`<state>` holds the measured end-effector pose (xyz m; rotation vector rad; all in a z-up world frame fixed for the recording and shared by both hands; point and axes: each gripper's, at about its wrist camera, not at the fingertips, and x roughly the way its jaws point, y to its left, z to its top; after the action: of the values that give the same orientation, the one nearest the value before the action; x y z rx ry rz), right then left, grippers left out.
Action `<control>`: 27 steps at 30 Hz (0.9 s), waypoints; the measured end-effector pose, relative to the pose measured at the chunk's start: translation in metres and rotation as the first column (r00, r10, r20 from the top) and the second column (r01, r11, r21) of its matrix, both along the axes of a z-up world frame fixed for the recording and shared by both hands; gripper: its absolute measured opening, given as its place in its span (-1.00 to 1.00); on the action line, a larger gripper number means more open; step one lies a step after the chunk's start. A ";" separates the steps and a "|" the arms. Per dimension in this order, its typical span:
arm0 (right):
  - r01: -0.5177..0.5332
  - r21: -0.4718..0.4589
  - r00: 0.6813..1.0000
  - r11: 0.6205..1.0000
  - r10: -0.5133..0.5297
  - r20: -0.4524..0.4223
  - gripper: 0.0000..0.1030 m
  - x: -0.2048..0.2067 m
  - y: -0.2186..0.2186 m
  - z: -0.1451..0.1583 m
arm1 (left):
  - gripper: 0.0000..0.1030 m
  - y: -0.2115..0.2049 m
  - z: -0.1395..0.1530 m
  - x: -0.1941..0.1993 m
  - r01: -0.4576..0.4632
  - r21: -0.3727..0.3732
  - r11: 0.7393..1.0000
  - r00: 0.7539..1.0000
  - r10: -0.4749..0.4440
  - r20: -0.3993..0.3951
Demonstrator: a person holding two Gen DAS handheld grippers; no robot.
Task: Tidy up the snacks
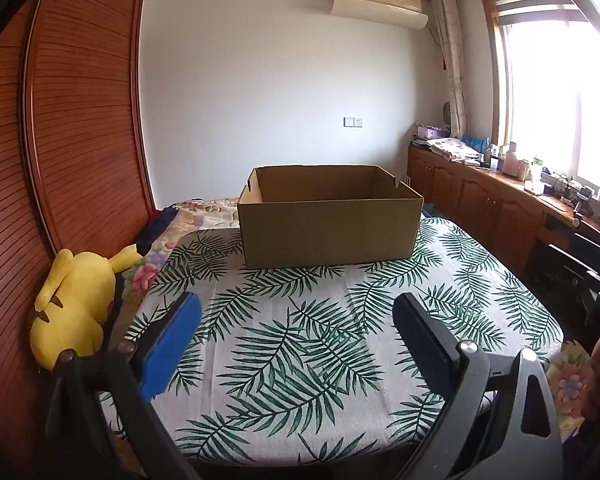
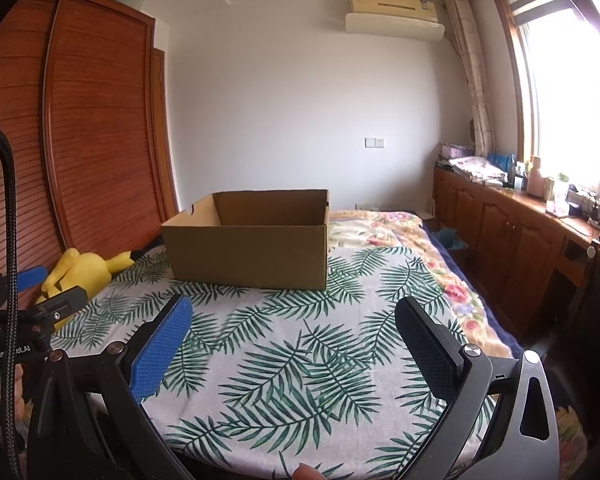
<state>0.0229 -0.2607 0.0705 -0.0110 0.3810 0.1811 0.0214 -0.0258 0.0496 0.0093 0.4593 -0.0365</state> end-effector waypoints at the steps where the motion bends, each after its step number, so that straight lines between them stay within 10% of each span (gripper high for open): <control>1: 0.000 -0.001 1.000 1.000 0.000 -0.001 0.99 0.000 0.001 -0.001 | 0.89 0.000 0.000 0.000 0.000 -0.001 1.000 1.000 0.000 -0.001; 27: 0.004 -0.010 1.000 1.000 -0.005 -0.010 0.99 0.002 0.002 -0.005 | 0.89 -0.001 -0.002 -0.001 0.003 -0.011 1.000 1.000 -0.003 -0.003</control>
<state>0.0248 -0.2583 0.0653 -0.0194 0.3923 0.1748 0.0201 -0.0269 0.0478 -0.0004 0.4624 -0.0421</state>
